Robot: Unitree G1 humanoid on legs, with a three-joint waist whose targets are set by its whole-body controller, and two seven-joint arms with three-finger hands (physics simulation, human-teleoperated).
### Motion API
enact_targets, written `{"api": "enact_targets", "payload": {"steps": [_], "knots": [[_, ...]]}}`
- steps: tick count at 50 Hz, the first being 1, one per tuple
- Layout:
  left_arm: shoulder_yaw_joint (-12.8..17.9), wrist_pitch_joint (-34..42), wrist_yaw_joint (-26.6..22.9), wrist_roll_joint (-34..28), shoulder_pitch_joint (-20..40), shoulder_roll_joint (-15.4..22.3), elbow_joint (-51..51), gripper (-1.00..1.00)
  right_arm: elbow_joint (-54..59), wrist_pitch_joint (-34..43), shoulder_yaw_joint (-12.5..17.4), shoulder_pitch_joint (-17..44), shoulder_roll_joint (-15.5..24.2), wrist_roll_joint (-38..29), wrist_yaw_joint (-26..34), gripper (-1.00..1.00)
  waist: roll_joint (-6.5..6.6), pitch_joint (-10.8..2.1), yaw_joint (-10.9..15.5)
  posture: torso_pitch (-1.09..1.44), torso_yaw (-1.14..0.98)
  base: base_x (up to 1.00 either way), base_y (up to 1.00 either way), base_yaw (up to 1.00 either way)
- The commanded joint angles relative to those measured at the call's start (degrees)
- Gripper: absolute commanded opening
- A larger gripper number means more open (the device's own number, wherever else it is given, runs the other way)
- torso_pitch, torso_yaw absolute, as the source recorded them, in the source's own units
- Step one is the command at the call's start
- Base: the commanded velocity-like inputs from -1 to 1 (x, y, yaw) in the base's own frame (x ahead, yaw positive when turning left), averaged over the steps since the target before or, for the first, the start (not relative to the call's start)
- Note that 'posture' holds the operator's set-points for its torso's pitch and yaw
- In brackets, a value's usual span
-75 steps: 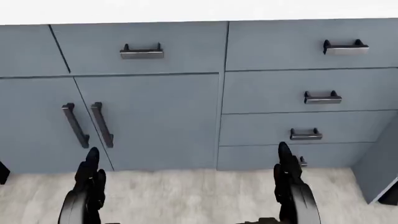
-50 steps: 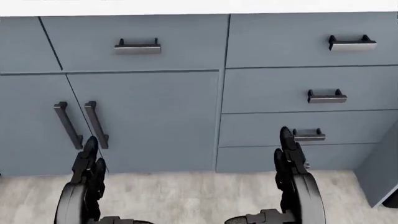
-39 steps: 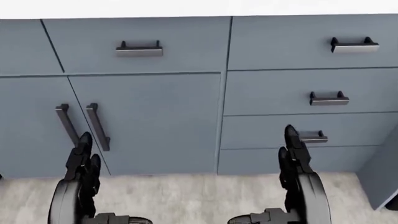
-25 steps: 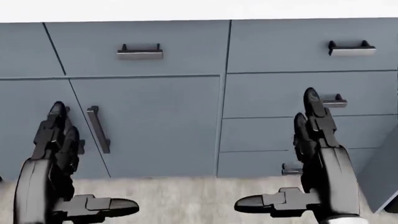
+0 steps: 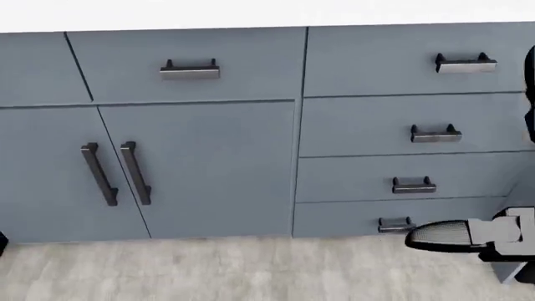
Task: Close the lid of the electric kettle.
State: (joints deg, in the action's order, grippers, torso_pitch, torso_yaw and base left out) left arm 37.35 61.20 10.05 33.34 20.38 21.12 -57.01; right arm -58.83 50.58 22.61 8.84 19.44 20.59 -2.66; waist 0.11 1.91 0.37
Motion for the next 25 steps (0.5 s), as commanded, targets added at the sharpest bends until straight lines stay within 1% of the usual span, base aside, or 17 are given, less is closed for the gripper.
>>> {"api": "enact_targets", "payload": {"steps": [1,2,3,4,5,6,7,8,11,12,13,15,16,18,21,25], "knots": [[2.4,-0.39,4.4,7.93,1.07,3.87,-0.14,1.0,-1.16,-2.49,3.7,-0.39,5.9,13.22,-8.88,1.0,-0.02,-0.53,-0.08,0.0,0.0,0.0,0.0,0.0],[3.43,-0.86,6.01,10.62,0.69,5.39,0.3,1.0,-1.17,-3.57,5.31,-1.3,9.17,18.25,-12.23,1.0,-0.03,-0.39,-0.03,0.0,0.0,0.0,0.0,0.0],[4.99,-0.71,8.29,14.26,0.89,7.31,0.51,1.0,-1.17,-4.84,7.04,-2.58,11.93,21.98,-14.63,1.0,-0.07,-0.19,0.03,0.0,0.0,0.0,0.0,0.0],[5.85,-1.67,9.96,16.66,0.03,9.13,0.98,1.0,-1.17,-5.67,8.95,-3.45,14.36,25.65,-16.74,1.0,-0.09,0.01,0.04,0.0,0.0,0.0,0.0,0.0],[6.66,-2.68,11.45,18.97,-0.92,10.72,1.56,1.0,-1.17,-6.5,10.32,-4.37,16.36,28.27,-18.3,1.0,-0.1,0.23,0.08,0.0,0.0,0.0,0.0,0.0],[8.25,-3.3,13.25,21.99,-1.47,12.75,2.21,1.0,-1.17,-7.21,12.0,-5.28,17.95,30.57,-19.32,1.0,-0.12,0.46,0.06,0.0,0.0,0.0,0.0,0.0],[9.27,-4.66,14.15,23.61,-2.81,14.38,3.02,1.0,-1.17,-7.63,13.97,-6.16,19.6,32.88,-20.3,1.0,-0.12,0.63,0.02,0.0,0.0,0.0,0.0,0.0],[12.11,-5.82,14.38,25.41,-4.23,16.65,4.47,1.0,-1.17,-7.87,18.6,-7.75,20.7,35.98,-20.17,1.0,-0.14,0.79,-0.01,0.0,0.0,0.0,0.0,0.0],[14.99,-8.55,16.24,29.32,-7.22,20.25,6.09,1.0,-1.17,-7.51,26.77,-10.12,23.77,42.63,-21.27,1.0,-0.23,1.33,-0.04,0.0,0.0,0.0,0.0,0.0],[24.69,-8.32,14.24,31.11,-10.36,23.7,9.64,1.0,-1.17,-5.94,36.86,-12.03,24.85,48.29,-20.98,1.0,-0.26,1.48,-0.05,0.0,0.0,0.0,0.0,0.0],[25.83,-8.77,14.71,32.39,-11.32,24.62,10.09,1.0,-1.17,-5.45,38.35,-12.14,24.93,49.48,-20.94,1.0,-0.22,1.32,-0.01,0.0,0.0,0.0,0.0,0.0],[25.76,-9.95,15.48,33.33,-12.51,25.11,10.26,1.0,-1.17,-5.19,38.33,-11.94,24.88,49.56,-20.96,1.0,-0.23,2.18,-0.12,0.0,0.0,0.0,0.0,0.0],[25.36,-10.53,15.47,33.1,-12.88,25.17,10.31,1.0,-1.17,-5.16,38.26,-11.94,24.99,49.56,-21.01,1.0,-0.25,2.38,-0.2,0.0,0.0,0.0,0.0,0.0],[25.21,-11.08,15.56,33.22,-13.3,25.25,10.41,1.0,-1.17,-4.98,38.69,-11.79,25.66,50.82,-21.86,1.0,-0.32,2.23,-0.27,0.0,0.0,0.0,0.0,0.0],[24.78,-11.69,15.06,32.5,-13.72,24.87,10.51,1.0,-1.17,-5.08,38.42,-11.87,25.47,50.33,-21.64,1.0,-0.35,1.86,-0.16,0.0,0.0,0.0,0.0,0.0],[24.6,-11.9,14.77,32.15,-13.75,24.63,10.6,1.0,-1.17,-5.11,38.29,-11.8,25.48,50.29,-21.83,1.0,-0.34,1.81,-0.09,0.0,0.0,0.0,0.0,0.0]]}}
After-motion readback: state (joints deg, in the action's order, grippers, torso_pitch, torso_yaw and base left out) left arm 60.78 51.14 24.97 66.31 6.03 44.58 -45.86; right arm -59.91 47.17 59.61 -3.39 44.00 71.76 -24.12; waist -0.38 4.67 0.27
